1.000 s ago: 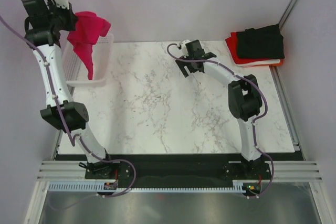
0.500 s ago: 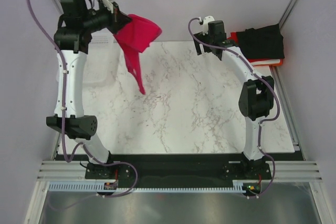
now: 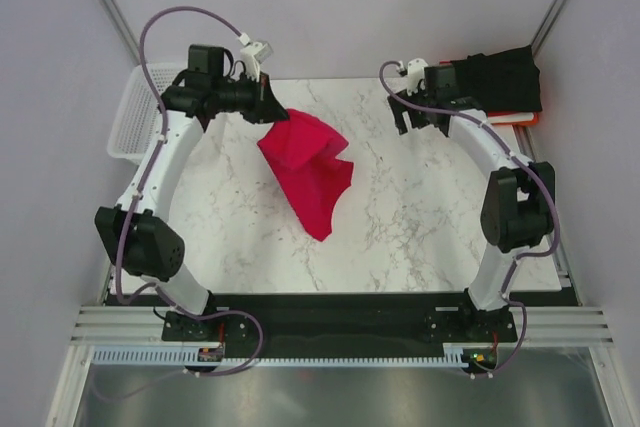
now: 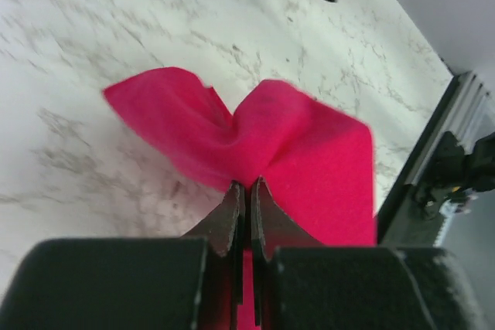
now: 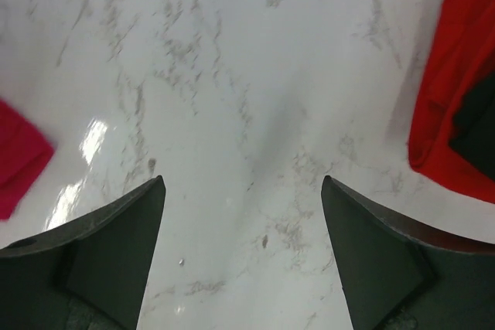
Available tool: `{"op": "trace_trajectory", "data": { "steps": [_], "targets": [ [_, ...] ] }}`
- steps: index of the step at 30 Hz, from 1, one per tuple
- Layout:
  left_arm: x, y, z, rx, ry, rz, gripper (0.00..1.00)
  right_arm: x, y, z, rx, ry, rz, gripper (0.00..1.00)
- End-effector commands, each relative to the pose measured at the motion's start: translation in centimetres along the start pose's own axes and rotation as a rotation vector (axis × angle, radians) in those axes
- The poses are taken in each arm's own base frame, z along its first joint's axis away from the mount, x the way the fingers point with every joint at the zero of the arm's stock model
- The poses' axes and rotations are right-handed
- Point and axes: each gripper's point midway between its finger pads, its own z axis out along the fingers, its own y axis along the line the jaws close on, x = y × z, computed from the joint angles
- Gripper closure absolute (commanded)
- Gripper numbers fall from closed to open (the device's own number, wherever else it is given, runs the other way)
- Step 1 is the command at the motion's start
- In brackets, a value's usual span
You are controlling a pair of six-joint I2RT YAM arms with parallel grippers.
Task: Fold and stack the t-shirts
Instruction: Move the tshirt to the center of the board, then flatten the tshirt out
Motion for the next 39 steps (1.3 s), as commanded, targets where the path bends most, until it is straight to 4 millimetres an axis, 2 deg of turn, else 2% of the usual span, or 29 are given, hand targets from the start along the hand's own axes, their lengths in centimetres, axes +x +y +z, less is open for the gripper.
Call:
{"op": "trace_trajectory", "data": {
  "steps": [1, 2, 3, 4, 5, 6, 7, 8, 9, 10, 11, 15, 16, 17, 18, 19, 21, 22, 23, 25, 26, 28, 29, 32, 36, 39],
  "targets": [
    [3.5, 2.3, 3.6, 0.011, 0.057, -0.27, 0.98, 0.2, 5.8, -3.1, -0.268, -0.07, -0.17, 0.11],
    [4.9, 2.8, 4.7, 0.013, 0.088, -0.367, 0.98, 0.3, 6.9, -4.1, -0.305, -0.078, -0.202, 0.11],
    [6.2, 4.1, 6.2, 0.004, 0.113, -0.429, 0.98, 1.8, 8.9, -4.8, -0.403, -0.061, -0.261, 0.13],
    [7.0, 4.6, 7.0, 0.003, 0.13, -0.499, 0.98, 2.2, 11.0, -5.6, -0.459, -0.064, -0.311, 0.14],
    [7.6, 5.1, 7.8, 0.01, 0.142, -0.518, 0.98, 2.0, 12.2, -6.9, -0.489, -0.085, -0.354, 0.14],
    [7.5, 5.6, 8.5, 0.016, 0.141, -0.522, 0.98, 3.3, 13.5, -7.2, -0.53, -0.074, -0.39, 0.14],
    [8.8, 7.2, 10.0, 0.005, 0.168, -0.559, 0.98, 3.3, 15.9, -8.1, -0.582, -0.101, -0.464, 0.14],
    [8.8, 8.3, 10.4, -0.009, 0.162, -0.565, 0.98, 3.9, 17.3, -8.3, -0.61, -0.102, -0.502, 0.14],
    [7.5, 9.5, 10.9, -0.029, 0.133, -0.538, 0.98, 4.5, 18.5, -8.2, -0.634, -0.099, -0.533, 0.16],
    [8.2, 11.2, 11.9, -0.045, 0.145, -0.524, 0.98, 4.7, 20.6, -8.5, -0.67, -0.11, -0.573, 0.17],
    [6.0, 12.7, 11.8, -0.073, 0.099, -0.475, 0.98, 5.0, 21.7, -8.2, -0.69, -0.113, -0.587, 0.18],
    [3.8, 19.4, 10.8, -0.286, 0.036, -0.358, 0.95, 4.8, 25.8, -7.5, -0.757, -0.18, -0.64, 0.22],
    [3.3, 20.3, 10.3, -0.321, 0.027, -0.329, 0.88, 5.4, 27.4, -7.4, -0.792, -0.178, -0.659, 0.23],
    [2.6, 21.3, 9.4, -0.356, 0.01, -0.308, 0.7, 5.5, 28.4, -7.5, -0.824, -0.187, -0.672, 0.24],
    [2.3, 22.1, 8.6, -0.416, 0.009, -0.289, 0.57, 5.8, 29.3, -7.5, -0.849, -0.189, -0.681, 0.24],
    [2.5, 22.6, 7.9, -0.451, 0.019, -0.269, 0.39, 6.6, 30.6, -7.3, -0.883, -0.173, -0.69, 0.24],
    [2.8, 22.4, 6.4, -0.475, 0.039, -0.252, 0.36, 6.6, 31.7, -6.6, -0.884, -0.167, -0.661, 0.25],
    [3.3, 22.2, 5.9, -0.469, 0.05, -0.251, 0.36, 7.2, 32.1, -5.7, -0.882, -0.137, -0.634, 0.25],
    [5.0, 21.8, 5.7, -0.456, 0.087, -0.282, 0.37, 6.5, 32.1, -5.2, -0.864, -0.142, -0.613, 0.26],
    [5.1, 20.1, 4.6, -0.405, 0.088, -0.288, 0.38, 6.3, 31.9, -3.8, -0.816, -0.128, -0.593, 0.27],
    [6.7, 19.9, 4.3, -0.401, 0.117, -0.316, 0.39, 5.8, 31.8, -3.6, -0.801, -0.138, -0.593, 0.27],
    [6.9, 19.1, 3.3, -0.401, 0.117, -0.326, 0.39, 5.5, 31.7, -3.3, -0.791, -0.145, -0.603, 0.27],
    [8.1, 19.1, 2.8, -0.404, 0.131, -0.353, 0.39, 5.2, 31.8, -3.4, -0.798, -0.155, -0.614, 0.27],
    [8.0, 18.5, 1.9, -0.405, 0.12, -0.361, 0.4, 6.0, 32.1, -4.2, -0.852, -0.141, -0.669, 0.28],
    [6.9, 18.6, 1.1, -0.426, 0.1, -0.329, 0.4, 8.8, 32.5, -4.6, -0.906, -0.074, -0.731, 0.28],
    [6.1, 18.8, 1.1, -0.427, 0.085, -0.319, 0.4, 10.5, 32.5, -3.4, -0.903, -0.012, -0.726, 0.28]
  ]
}}
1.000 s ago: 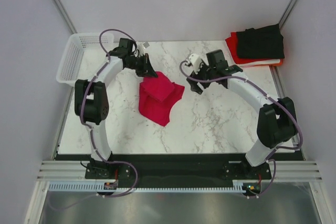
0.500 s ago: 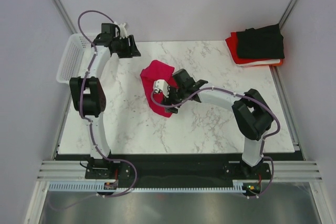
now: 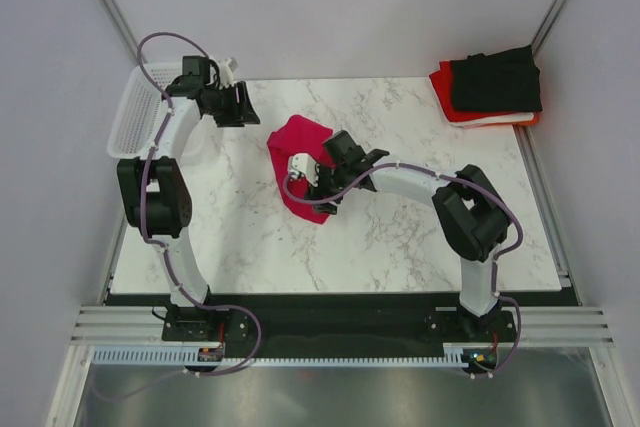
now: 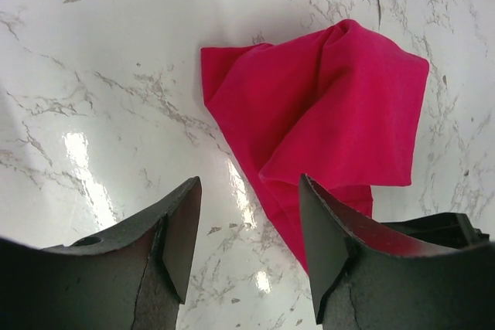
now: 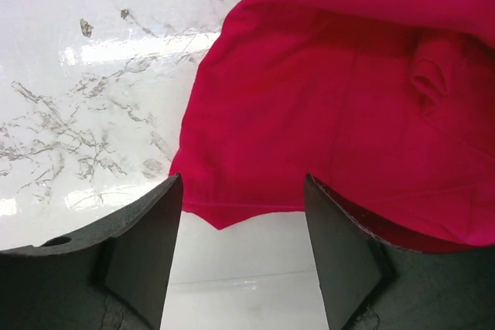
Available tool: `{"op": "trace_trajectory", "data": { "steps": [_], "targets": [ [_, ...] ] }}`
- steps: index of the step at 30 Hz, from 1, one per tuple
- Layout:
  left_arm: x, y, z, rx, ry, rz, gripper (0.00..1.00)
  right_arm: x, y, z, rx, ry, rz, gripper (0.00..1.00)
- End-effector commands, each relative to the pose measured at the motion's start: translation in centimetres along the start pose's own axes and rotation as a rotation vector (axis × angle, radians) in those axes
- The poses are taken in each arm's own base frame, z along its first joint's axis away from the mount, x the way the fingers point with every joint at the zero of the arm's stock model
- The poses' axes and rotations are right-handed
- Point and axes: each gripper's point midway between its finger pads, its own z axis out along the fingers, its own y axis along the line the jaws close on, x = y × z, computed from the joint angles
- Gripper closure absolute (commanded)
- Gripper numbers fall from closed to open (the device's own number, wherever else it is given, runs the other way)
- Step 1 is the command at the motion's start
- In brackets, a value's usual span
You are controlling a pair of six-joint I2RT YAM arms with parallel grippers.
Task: Fold and stack the t-shirts
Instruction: Flatten the tshirt out
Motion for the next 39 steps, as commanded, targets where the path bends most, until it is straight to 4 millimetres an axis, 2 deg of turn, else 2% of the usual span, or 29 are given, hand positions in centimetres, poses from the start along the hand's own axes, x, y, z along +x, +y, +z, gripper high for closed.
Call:
{"op": "trace_trajectory", "data": {
  "steps": [1, 3, 7, 9, 10, 12, 13, 15, 16, 18, 19, 20, 21, 22, 23, 24, 25, 26, 29, 30, 31, 32, 33, 35, 36, 37, 39],
  "targets": [
    [-3.1, -1.3, -2.5, 0.016, -0.094, 0.084, 0.4, 0.5, 0.5, 1.0, -0.039, 0.023, -0.019, 0.28],
    [-3.4, -1.2, -2.4, 0.018, -0.096, 0.087, 0.4, 0.7, -0.8, 1.0, 0.031, 0.029, -0.009, 0.31],
    [-3.7, -1.2, -2.4, 0.016, -0.102, 0.094, 0.4, -0.4, -4.3, 0.1, 0.173, -0.028, 0.038, 0.33],
    [-3.6, -1.1, -2.2, 0.017, -0.098, 0.092, 0.4, 0.4, -5.5, 0.5, 0.198, -0.007, 0.104, 0.33],
    [-3.5, -1.2, -2.2, 0.019, -0.096, 0.092, 0.4, 0.1, -6.2, 0.5, 0.21, -0.013, 0.114, 0.33],
    [-3.5, -1.2, -2.2, 0.022, -0.096, 0.093, 0.41, 1.4, -6.9, 1.1, 0.215, 0.016, 0.153, 0.33],
    [-3.6, -1.3, -2.2, 0.024, -0.099, 0.095, 0.4, 1.1, -7.4, 1.2, 0.22, 0.011, 0.155, 0.33],
    [-3.6, -1.2, -2.2, 0.022, -0.099, 0.099, 0.4, 2.7, -7.4, 2.1, 0.189, 0.045, 0.193, 0.33],
    [-3.6, -1.2, -2.2, 0.022, -0.098, 0.102, 0.4, 2.2, -7.9, 2.2, 0.182, 0.033, 0.201, 0.34],
    [-3.5, -1.2, -2.3, 0.018, -0.098, 0.104, 0.41, 4.0, -7.7, 3.1, 0.137, 0.069, 0.276, 0.36],
    [-3.6, -1.1, -2.3, 0.017, -0.099, 0.105, 0.4, 3.2, -8.4, 3.0, 0.13, 0.048, 0.284, 0.44],
    [-3.7, -1.2, -2.4, 0.015, -0.102, 0.108, 0.4, 4.0, -8.3, 3.2, 0.109, 0.069, 0.316, 0.5],
    [-3.6, -1.2, -2.4, 0.015, -0.102, 0.109, 0.41, 3.9, -8.6, 3.1, 0.107, 0.065, 0.322, 0.57],
    [-3.8, -1.2, -2.5, 0.015, -0.105, 0.112, 0.41, 3.6, -8.9, 2.9, 0.113, 0.059, 0.32, 0.71],
    [-3.8, -1.2, -2.5, 0.012, -0.107, 0.114, 0.41, 3.4, -9.0, 2.6, 0.122, 0.06, 0.31, 0.76],
    [-3.8, -1.1, -2.6, 0.009, -0.108, 0.116, 0.41, 2.5, -9.3, 1.7, 0.138, 0.044, 0.287, 0.82],
    [-3.9, -1.1, -2.6, 0.008, -0.11, 0.117, 0.4, 2.5, -9.6, 1.1, 0.159, 0.054, 0.259, 0.85],
    [-4.0, -1.1, -2.7, 0.002, -0.113, 0.12, 0.4, 0.9, -10.0, -0.5, 0.191, 0.032, 0.223, 0.85],
    [-5.1, -1.1, -3.2, -0.015, -0.142, 0.135, 0.41, -1.1, -11.2, -4.0, 0.283, 0.024, 0.112, 0.84],
    [-5.9, -1.2, -3.5, -0.019, -0.163, 0.147, 0.41, -3.4, -11.3, -6.4, 0.322, -0.007, 0.056, 0.83],
    [-6.4, -1.3, -3.7, -0.023, -0.174, 0.154, 0.41, -4.6, -11.6, -7.8, 0.35, -0.02, 0.014, 0.81],
    [-7.0, -1.2, -3.9, -0.032, -0.189, 0.161, 0.41, -6.5, -11.7, -10.2, 0.39, -0.035, -0.072, 0.82],
    [-7.4, -1.2, -4.0, -0.035, -0.199, 0.165, 0.41, -7.5, -11.9, -11.5, 0.42, -0.038, -0.115, 0.83],
    [-9.0, -1.5, -4.7, -0.046, -0.242, 0.181, 0.41, -11.0, -12.2, -15.1, 0.491, -0.086, -0.21, 0.86],
    [-9.4, -1.6, -4.9, -0.047, -0.252, 0.184, 0.41, -12.1, -12.5, -16.4, 0.527, -0.088, -0.257, 0.91],
    [-10.3, -1.9, -5.3, -0.046, -0.277, 0.195, 0.41, -14.1, -12.8, -18.0, 0.566, -0.119, -0.293, 0.94],
    [-11.5, -2.3, -6.0, -0.045, -0.311, 0.206, 0.41, -16.7, -12.6, -20.2, 0.611, -0.157, -0.349, 0.95]
  ]
}}
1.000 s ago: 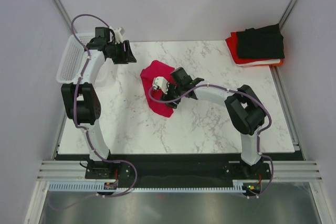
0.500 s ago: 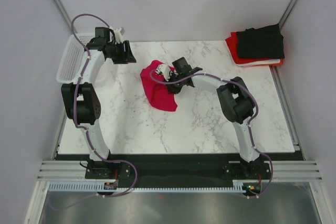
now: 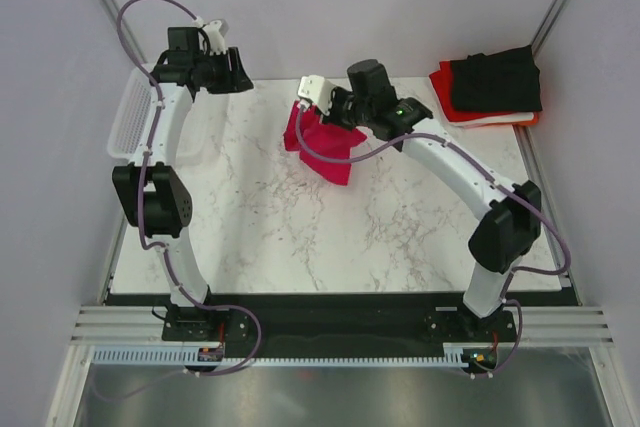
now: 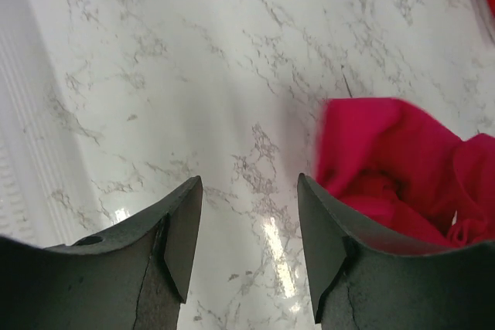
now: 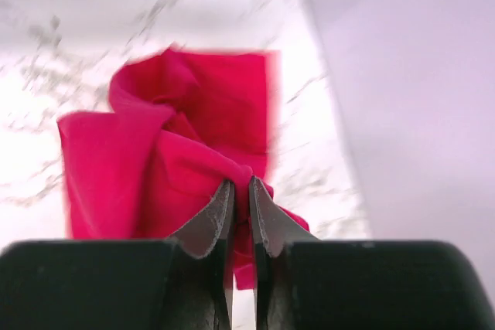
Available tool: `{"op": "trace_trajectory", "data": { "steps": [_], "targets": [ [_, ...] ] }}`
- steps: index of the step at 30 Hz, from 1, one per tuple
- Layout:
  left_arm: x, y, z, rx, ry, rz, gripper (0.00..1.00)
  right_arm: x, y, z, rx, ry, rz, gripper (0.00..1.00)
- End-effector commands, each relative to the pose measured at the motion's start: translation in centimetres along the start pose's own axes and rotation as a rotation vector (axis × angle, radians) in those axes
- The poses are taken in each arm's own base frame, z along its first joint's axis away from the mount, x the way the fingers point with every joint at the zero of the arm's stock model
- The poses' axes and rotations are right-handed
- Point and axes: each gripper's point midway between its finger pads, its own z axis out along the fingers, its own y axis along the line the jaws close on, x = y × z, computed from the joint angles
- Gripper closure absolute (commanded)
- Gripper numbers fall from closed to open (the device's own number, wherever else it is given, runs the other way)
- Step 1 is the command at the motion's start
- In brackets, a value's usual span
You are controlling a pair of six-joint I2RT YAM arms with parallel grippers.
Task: Fold and stack the t-shirts
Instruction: Flatten the tshirt out
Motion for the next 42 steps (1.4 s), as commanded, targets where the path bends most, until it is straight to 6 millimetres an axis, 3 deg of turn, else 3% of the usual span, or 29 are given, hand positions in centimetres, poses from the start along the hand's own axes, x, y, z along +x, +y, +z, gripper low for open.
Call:
{"op": "trace_trajectory", "data": {
  "steps": [1, 4, 6, 9, 10, 12, 13, 15, 16, 20, 26, 29, 31, 35, 39, 42],
  "targets": [
    [-4.2, 0.0, -1.3, -0.02, -0.114, 0.081, 0.4, -8.0, -5.4, -5.9, 0.191, -0.151, -0.192, 0.95],
    [-5.3, -0.5, -1.6, -0.006, -0.145, 0.09, 0.4, -11.0, -7.3, -8.4, 0.273, -0.227, -0.206, 0.97],
    [-5.3, -0.5, -1.5, -0.002, -0.144, 0.091, 0.4, -10.3, -7.3, -8.1, 0.277, -0.2, -0.198, 1.0],
    [-4.1, -1.4, -0.9, 0.071, -0.111, 0.093, 0.42, -5.5, -6.5, -6.9, 0.288, -0.052, -0.191, 1.0],
    [-3.5, -2.5, -0.9, 0.14, -0.092, 0.096, 0.43, -2.8, -5.1, -5.9, 0.254, 0.006, -0.176, 1.0],
    [-1.8, -3.0, -0.3, 0.193, -0.05, 0.081, 0.46, -0.4, -5.1, -7.2, 0.273, 0.045, -0.111, 1.0],
    [-1.1, -3.1, 0.0, 0.211, -0.031, 0.07, 0.46, 1.8, -4.0, -6.8, 0.249, 0.085, -0.075, 1.0],
    [1.0, -3.6, 0.9, 0.276, 0.024, 0.046, 0.5, 3.6, -3.5, -8.5, 0.258, 0.108, -0.017, 1.0],
    [1.6, -3.7, 1.3, 0.291, 0.038, 0.06, 0.51, 5.8, -2.3, -8.6, 0.244, 0.165, -0.006, 1.0],
    [5.2, -5.2, 3.5, 0.387, 0.131, 0.091, 0.52, 9.5, 0.6, -11.0, 0.216, 0.255, 0.012, 1.0],
    [10.1, -9.0, 7.6, 0.475, 0.276, 0.211, 0.49, 14.1, 4.6, -12.0, 0.117, 0.386, 0.07, 1.0],
    [12.9, -10.9, 9.8, 0.489, 0.348, 0.261, 0.47, 15.4, 6.0, -12.0, 0.078, 0.413, 0.082, 1.0],
    [13.2, -11.5, 10.3, 0.487, 0.359, 0.265, 0.47, 15.5, 6.1, -11.8, 0.072, 0.416, 0.084, 1.0],
    [15.0, -10.3, 12.6, 0.43, 0.412, 0.218, 0.46, 15.2, 5.9, -11.1, 0.062, 0.405, 0.084, 1.0],
    [15.6, -9.5, 13.5, 0.395, 0.432, 0.205, 0.49, 14.7, 5.4, -10.7, 0.061, 0.393, 0.084, 1.0],
    [16.3, -8.8, 14.0, 0.357, 0.448, 0.208, 0.45, 14.4, 5.5, -10.4, 0.055, 0.379, 0.091, 1.0]
  ]
}}
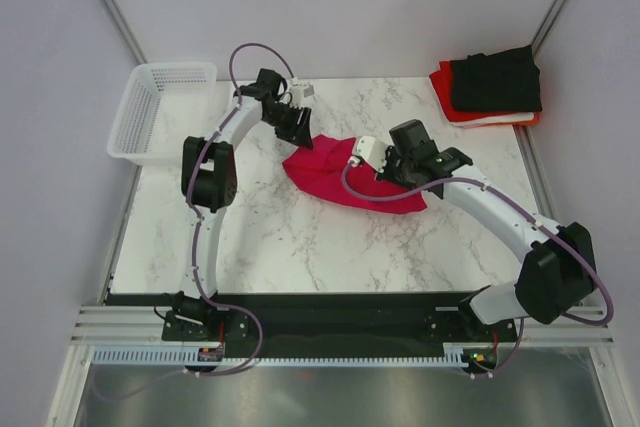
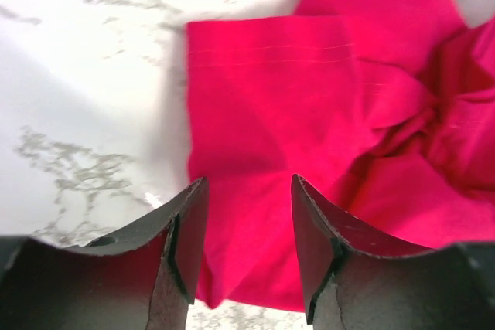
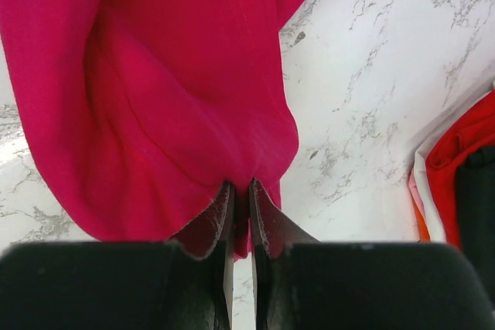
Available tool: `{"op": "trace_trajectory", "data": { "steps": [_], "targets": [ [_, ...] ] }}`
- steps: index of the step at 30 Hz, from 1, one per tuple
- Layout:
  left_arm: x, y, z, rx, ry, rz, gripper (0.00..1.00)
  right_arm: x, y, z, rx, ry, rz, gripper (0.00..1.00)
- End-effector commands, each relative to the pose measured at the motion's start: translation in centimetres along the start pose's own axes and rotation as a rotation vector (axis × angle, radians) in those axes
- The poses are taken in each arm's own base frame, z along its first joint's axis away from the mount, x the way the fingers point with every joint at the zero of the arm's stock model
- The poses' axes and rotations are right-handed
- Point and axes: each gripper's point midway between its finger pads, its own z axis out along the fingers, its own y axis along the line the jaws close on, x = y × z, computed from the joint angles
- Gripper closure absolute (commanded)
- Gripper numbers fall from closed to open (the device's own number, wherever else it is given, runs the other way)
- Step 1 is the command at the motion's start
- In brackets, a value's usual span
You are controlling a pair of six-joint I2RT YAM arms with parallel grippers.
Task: Fold and stack the t-shirts
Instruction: Flatten the tshirt out
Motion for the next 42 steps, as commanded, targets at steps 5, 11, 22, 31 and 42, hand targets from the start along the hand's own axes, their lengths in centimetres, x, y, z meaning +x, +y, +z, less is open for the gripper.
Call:
{"op": "trace_trajectory", "data": {
  "steps": [5, 11, 22, 31, 42],
  "targets": [
    [0.8, 3.4, 0.6, -0.123, 0.038, 0.01, 0.51, -1.7, -1.2, 0.0, 0.024, -0.051, 0.036, 1.0],
    [-0.3, 1.8, -0.7, -0.078, 0.004, 0.027, 0.98, -2.1, -1.6, 0.1, 0.037, -0.064, 0.031, 1.0],
    [-8.0, 0.1, -18.6, -0.269, -0.339, 0.154, 0.98, 0.3, -16.9, -0.7, 0.508, -0.046, 0.459, 1.0],
    [1.5, -1.1, -20.0, -0.296, -0.221, 0.152, 0.94, 3.9, -11.2, 1.3, 0.321, 0.003, 0.471, 1.0],
    [11.2, -3.9, -18.2, -0.215, -0.072, 0.168, 0.63, 7.3, -6.8, 3.1, 0.209, 0.109, 0.423, 1.0]
  ]
}}
